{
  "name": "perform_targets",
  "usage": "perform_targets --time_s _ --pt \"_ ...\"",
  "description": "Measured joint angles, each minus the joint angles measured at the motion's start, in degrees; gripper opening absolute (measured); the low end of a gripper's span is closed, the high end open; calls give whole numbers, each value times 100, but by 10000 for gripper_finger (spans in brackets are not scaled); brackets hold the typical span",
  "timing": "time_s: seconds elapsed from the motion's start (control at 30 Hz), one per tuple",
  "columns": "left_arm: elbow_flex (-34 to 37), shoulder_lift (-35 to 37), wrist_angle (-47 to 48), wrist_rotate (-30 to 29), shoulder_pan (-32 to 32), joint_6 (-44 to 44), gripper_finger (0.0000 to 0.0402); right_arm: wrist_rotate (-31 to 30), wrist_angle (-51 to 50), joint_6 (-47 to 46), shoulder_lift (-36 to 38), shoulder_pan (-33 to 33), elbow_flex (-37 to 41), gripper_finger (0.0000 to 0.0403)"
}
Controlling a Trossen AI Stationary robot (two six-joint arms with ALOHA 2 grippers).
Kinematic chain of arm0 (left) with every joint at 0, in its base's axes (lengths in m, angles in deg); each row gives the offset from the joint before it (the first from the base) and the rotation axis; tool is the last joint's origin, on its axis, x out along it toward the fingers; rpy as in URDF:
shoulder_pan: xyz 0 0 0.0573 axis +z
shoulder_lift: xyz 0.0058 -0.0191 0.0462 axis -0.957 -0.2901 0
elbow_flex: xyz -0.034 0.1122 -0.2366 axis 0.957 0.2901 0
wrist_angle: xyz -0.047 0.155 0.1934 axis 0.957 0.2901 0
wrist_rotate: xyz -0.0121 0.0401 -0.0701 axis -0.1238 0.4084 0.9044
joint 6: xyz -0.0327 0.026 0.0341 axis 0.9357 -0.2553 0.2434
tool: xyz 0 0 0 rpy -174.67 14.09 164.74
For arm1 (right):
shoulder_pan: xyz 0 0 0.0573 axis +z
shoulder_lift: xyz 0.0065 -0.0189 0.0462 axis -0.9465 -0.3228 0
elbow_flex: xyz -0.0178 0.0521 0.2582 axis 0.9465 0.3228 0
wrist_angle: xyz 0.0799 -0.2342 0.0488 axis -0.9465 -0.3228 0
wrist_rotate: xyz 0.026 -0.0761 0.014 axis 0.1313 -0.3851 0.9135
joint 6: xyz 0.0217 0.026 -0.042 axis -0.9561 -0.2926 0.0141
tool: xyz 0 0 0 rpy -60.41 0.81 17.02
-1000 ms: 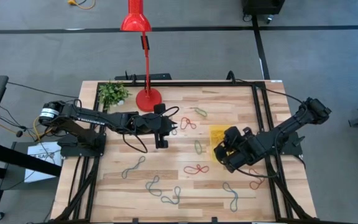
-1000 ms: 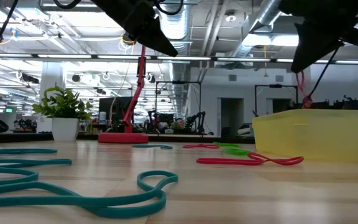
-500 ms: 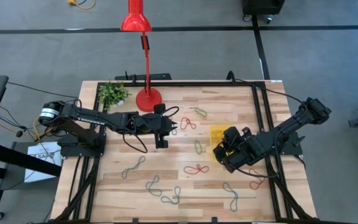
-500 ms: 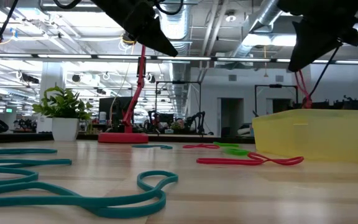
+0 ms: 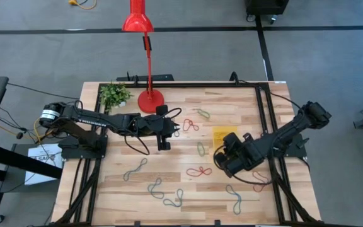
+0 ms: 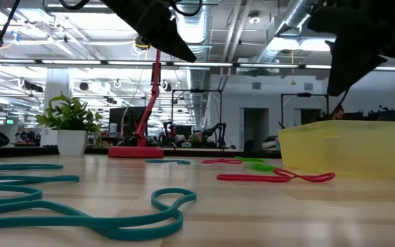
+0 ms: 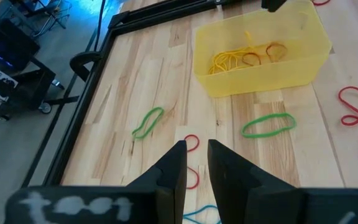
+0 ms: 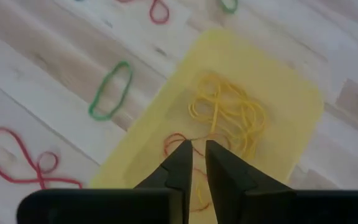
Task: Pick and place items into bin
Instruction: Put the red rubber band into the yellow bin
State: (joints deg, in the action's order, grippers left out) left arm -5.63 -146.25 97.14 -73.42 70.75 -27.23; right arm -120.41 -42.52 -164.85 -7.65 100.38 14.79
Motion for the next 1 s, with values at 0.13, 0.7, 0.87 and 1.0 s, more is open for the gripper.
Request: perform_targets --time_s 0.13,0.7,0.87,1.0 --pt "0 0 1 0 -1 1 57 117 19 345 -1 -114 2 46" --pt "0 0 1 0 1 16 57 -5 1405 3342 1 -1306 2 44" --pt "0 0 19 -9 -1 119 57 48 2574 4832 1 -1815 2 43" --pt "0 0 19 -26 -1 169 57 463 3234 5225 1 -2219 0 43"
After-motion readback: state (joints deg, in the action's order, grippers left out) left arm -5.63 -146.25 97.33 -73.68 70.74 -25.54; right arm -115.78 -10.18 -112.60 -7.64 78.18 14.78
